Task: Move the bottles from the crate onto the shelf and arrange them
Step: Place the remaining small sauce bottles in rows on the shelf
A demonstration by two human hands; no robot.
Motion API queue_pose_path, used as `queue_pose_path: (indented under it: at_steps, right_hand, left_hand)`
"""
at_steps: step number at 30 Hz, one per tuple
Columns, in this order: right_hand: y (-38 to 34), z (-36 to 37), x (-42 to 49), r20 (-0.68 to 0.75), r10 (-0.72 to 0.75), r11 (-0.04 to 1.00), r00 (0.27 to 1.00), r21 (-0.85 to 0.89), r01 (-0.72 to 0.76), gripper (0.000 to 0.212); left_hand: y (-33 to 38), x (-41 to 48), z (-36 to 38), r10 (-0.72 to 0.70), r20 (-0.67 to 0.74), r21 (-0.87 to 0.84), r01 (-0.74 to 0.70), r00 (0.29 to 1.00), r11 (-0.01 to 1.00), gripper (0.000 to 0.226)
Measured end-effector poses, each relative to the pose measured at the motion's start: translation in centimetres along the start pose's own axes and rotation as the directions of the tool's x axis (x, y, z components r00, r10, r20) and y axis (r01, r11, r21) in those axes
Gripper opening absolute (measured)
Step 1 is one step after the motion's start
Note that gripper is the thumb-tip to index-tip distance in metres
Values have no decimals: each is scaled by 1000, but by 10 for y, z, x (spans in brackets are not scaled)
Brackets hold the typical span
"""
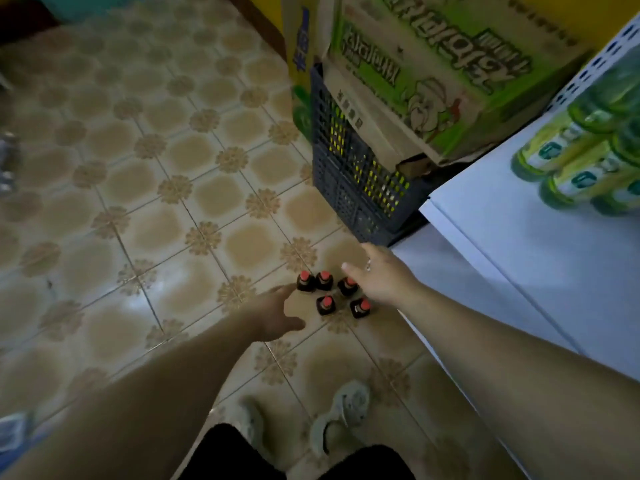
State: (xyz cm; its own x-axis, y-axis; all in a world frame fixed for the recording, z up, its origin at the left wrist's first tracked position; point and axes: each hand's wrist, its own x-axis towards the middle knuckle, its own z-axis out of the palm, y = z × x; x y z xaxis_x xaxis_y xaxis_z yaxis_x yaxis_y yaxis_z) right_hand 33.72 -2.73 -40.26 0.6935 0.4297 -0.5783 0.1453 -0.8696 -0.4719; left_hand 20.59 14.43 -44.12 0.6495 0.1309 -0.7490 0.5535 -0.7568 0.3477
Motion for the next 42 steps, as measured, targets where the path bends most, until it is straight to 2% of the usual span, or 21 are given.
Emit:
queue_pose_path:
  at_steps: [5,9,15,16,18,20,21,25,29,32,35,38,40,42]
  right_hand:
    - [38,76,87,65,96,995,993,17,-97,69]
    - [81,155,155,100,155,979,983,117,-166,62]
    - [166,284,255,168,211,949,963,199,-243,78]
    - [176,300,266,164,203,942,965,236,-238,74]
    - [188,324,283,132,167,931,977,304,-200,51]
    - [191,338,292,59,134,930,989,338,-146,27]
    - [190,340,293,25,122,930,992,347,-123,22]
    - [173,325,265,-84,131,924,988,371,-91,28]
    - [127,262,202,-212,113,904,971,428,-12,26]
    - [68,188,141,-365,136,876,921,479,60,19]
    - [-6,108,73,-529,172,831,831,531,166,13]
    - [-73,34,3,-643,202,777,739,565,279,11]
    - [-108,-5,-41,-647,194,754,737,580,310,10]
    - [-139,-35,-84,-650,198,726,733,600,336,23]
  left_hand:
    - [-41,116,47,-27,124,-65,35,992,997,86]
    - [-79,217,98,-32,184,-46,41,982,998,88]
    - [-121,355,196,-11,213,-82,29,977,996,96]
    - [-126,371,208,-1,216,-84,20,976,996,98]
    - [-134,396,229,13,226,-100,10,974,995,99]
    - [-137,409,243,29,238,-125,1,971,992,97]
    - [-136,410,247,32,245,-141,3,969,990,96]
    - [-130,383,237,37,223,-229,15,974,973,93]
    - [-117,323,184,134,156,-286,-85,979,954,103]
    - [-94,252,124,262,132,-326,-207,956,922,106]
    - [-65,163,52,386,65,-474,-312,920,823,98]
    - [-36,66,-24,540,-12,-593,-441,842,674,92]
    - [-20,2,-68,625,-53,-652,-501,779,569,92]
    - [-6,-56,-102,676,-78,-700,-523,733,487,90]
